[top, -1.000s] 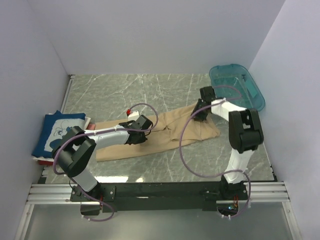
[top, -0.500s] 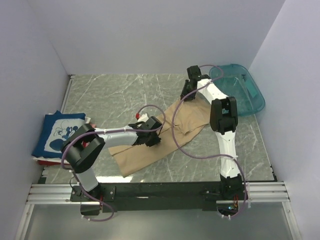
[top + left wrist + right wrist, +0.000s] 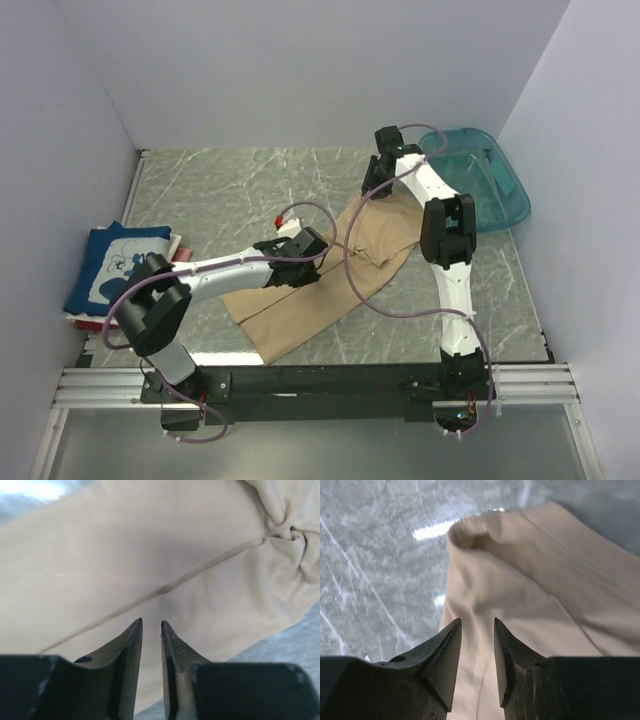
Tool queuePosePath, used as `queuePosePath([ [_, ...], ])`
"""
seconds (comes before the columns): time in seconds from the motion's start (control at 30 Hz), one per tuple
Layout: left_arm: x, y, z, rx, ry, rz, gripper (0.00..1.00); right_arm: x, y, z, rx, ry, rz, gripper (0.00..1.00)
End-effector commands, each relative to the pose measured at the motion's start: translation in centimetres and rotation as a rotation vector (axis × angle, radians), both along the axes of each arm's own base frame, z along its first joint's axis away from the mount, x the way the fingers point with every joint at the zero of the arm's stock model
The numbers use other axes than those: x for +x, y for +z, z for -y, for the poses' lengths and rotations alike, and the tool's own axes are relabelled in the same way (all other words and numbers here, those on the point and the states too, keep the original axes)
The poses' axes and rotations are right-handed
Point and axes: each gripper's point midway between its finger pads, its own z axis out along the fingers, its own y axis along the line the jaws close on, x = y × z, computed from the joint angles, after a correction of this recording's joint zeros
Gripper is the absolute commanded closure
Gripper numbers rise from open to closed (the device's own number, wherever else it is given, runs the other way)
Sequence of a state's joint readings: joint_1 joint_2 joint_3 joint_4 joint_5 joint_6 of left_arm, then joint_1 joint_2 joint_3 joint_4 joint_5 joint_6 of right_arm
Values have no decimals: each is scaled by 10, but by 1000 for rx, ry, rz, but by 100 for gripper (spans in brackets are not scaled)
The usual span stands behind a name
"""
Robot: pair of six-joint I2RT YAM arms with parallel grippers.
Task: Fold and stack the t-shirts
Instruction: Fold the tshirt
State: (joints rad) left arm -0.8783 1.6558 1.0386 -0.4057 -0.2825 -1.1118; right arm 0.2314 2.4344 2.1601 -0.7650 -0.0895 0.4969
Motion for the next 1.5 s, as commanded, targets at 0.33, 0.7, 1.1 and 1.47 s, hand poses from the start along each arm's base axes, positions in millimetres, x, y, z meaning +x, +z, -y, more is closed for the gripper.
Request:
queuePosePath([
  [0.33,-58,-27,-76,240,-63,-24,78,-76,75,26,24,-117,190,61],
  [0.7,-138,-57,-78,247,-51,-122,80,-116,21,52,-114,-121,76,61],
  [1.1,-157,-22,-40,139,-164,-76,74,-112,-25,31,-256,-11,-75,60],
  [1.47,-100,36,-32,-50,-80,35,66,-62,-28,-13,-294,151,-103,60],
])
